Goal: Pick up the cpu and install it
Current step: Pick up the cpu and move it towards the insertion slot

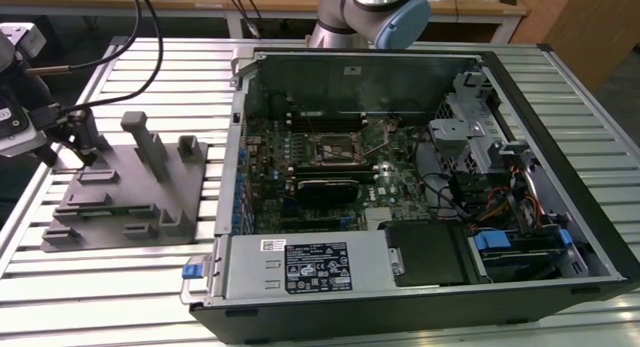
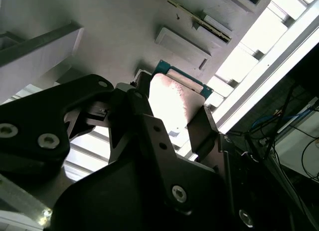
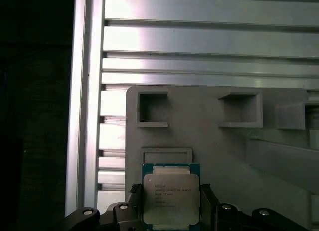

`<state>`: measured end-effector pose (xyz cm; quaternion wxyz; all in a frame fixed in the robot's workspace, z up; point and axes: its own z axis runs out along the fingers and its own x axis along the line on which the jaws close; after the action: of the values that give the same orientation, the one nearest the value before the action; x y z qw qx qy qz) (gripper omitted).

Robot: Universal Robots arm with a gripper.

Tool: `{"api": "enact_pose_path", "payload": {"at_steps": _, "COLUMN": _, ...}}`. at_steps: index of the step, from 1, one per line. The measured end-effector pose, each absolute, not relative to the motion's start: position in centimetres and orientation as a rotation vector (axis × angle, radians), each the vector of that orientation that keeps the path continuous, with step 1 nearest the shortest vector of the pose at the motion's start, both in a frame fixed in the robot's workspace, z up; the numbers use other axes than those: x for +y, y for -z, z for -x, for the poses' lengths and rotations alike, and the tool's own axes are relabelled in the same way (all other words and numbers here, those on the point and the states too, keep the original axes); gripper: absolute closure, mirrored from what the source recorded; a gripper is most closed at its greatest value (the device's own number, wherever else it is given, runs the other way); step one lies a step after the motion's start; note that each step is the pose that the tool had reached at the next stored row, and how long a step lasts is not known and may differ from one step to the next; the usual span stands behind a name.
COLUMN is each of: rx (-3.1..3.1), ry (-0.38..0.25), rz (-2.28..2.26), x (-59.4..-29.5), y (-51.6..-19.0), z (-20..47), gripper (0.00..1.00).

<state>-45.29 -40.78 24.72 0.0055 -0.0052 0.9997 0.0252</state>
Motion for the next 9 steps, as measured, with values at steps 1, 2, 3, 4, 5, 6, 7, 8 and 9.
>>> {"api": "enact_pose_path", "payload": {"at_steps": 1, "rx": 3.13, "ry": -0.079, "rz": 0.016, "x": -40.78, "y": -24.74, "z": 45.29, "gripper": 0.46}}
{"api": "enact_pose_path", "payload": {"at_steps": 2, "rx": 3.13, "ry": -0.079, "rz": 0.016, "x": -40.78, "y": -24.76, "z": 45.29, "gripper": 0.46}}
{"api": "enact_pose_path", "payload": {"at_steps": 3, "rx": 3.13, "ry": -0.079, "rz": 0.016, "x": -40.77, "y": -24.78, "z": 45.29, "gripper": 0.46}}
{"api": "enact_pose_path", "payload": {"at_steps": 4, "rx": 3.13, "ry": -0.079, "rz": 0.016, "x": -40.77, "y": -24.79, "z": 45.29, "gripper": 0.46}}
{"api": "enact_pose_path", "payload": {"at_steps": 5, "rx": 3.13, "ry": -0.079, "rz": 0.016, "x": -40.77, "y": -24.81, "z": 45.29, "gripper": 0.46}}
{"api": "enact_pose_path", "payload": {"at_steps": 6, "rx": 3.13, "ry": -0.079, "rz": 0.016, "x": -40.77, "y": -24.83, "z": 45.29, "gripper": 0.46}}
{"api": "enact_pose_path", "payload": {"at_steps": 7, "rx": 3.13, "ry": -0.079, "rz": 0.016, "x": -40.77, "y": -24.85, "z": 45.29, "gripper": 0.46}}
{"api": "enact_pose_path", "payload": {"at_steps": 8, "rx": 3.13, "ry": -0.079, "rz": 0.016, "x": -40.77, "y": -24.87, "z": 45.29, "gripper": 0.46}}
{"api": "enact_pose_path", "payload": {"at_steps": 9, "rx": 3.129, "ry": -0.079, "rz": 0.016, "x": -40.76, "y": -24.89, "z": 45.29, "gripper": 0.46}}
